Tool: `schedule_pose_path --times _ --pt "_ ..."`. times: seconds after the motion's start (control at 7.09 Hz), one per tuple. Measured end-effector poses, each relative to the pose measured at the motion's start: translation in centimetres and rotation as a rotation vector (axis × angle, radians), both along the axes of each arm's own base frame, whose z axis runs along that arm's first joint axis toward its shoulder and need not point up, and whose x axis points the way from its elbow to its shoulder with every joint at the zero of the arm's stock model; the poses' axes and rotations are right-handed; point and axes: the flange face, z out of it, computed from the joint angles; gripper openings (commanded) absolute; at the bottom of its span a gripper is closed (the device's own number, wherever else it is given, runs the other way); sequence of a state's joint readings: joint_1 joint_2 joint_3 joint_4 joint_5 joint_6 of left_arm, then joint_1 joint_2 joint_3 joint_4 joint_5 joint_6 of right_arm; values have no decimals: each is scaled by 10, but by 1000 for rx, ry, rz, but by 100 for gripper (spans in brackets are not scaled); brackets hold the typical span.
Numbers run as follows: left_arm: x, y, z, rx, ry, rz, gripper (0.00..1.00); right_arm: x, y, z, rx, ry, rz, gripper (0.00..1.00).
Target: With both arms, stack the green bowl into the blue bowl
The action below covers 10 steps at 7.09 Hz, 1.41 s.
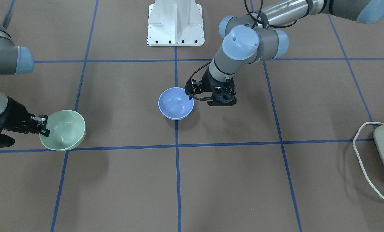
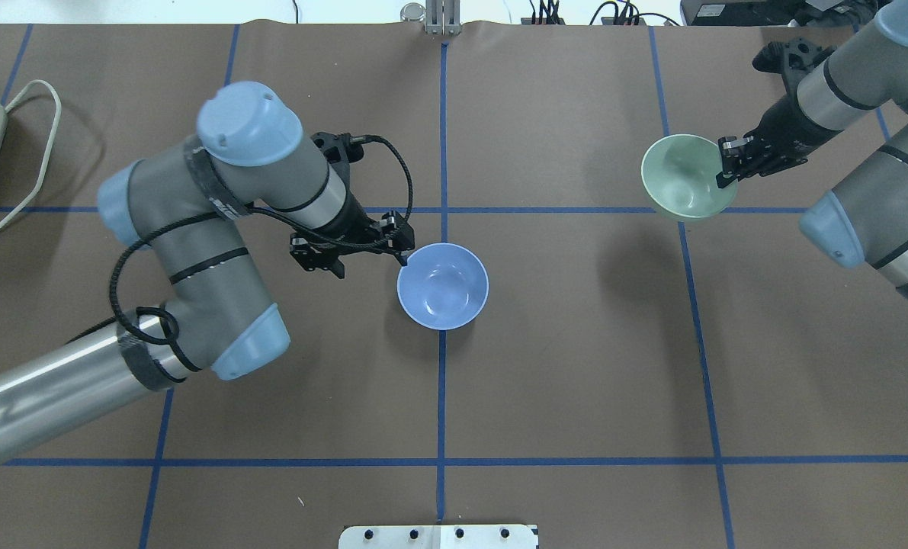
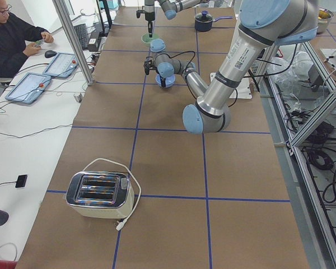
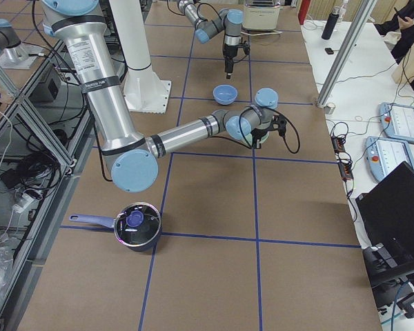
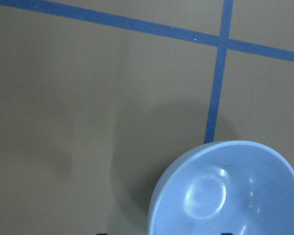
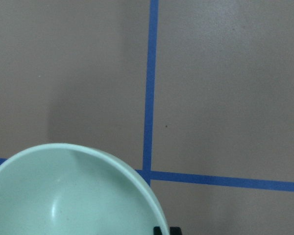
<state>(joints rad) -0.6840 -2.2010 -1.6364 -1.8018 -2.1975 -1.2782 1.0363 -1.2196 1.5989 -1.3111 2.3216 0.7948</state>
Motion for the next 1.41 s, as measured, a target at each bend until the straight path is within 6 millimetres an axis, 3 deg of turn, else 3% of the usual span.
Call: schedule_pose_path --times 0.14,0.71,0.99,1.41 --pt "-38 -7 16 15 10 4 98 -27 6 -26 -39 -24 14 0" --pt "-154 -4 66 157 -82 57 98 -129 50 -119 -129 -100 34 0" --pt "-214 -11 106 242 -134 91 98 -159 74 -146 -141 -121 43 0" --pt "-310 -16 179 333 -172 132 98 -200 114 -165 -143 -199 65 0"
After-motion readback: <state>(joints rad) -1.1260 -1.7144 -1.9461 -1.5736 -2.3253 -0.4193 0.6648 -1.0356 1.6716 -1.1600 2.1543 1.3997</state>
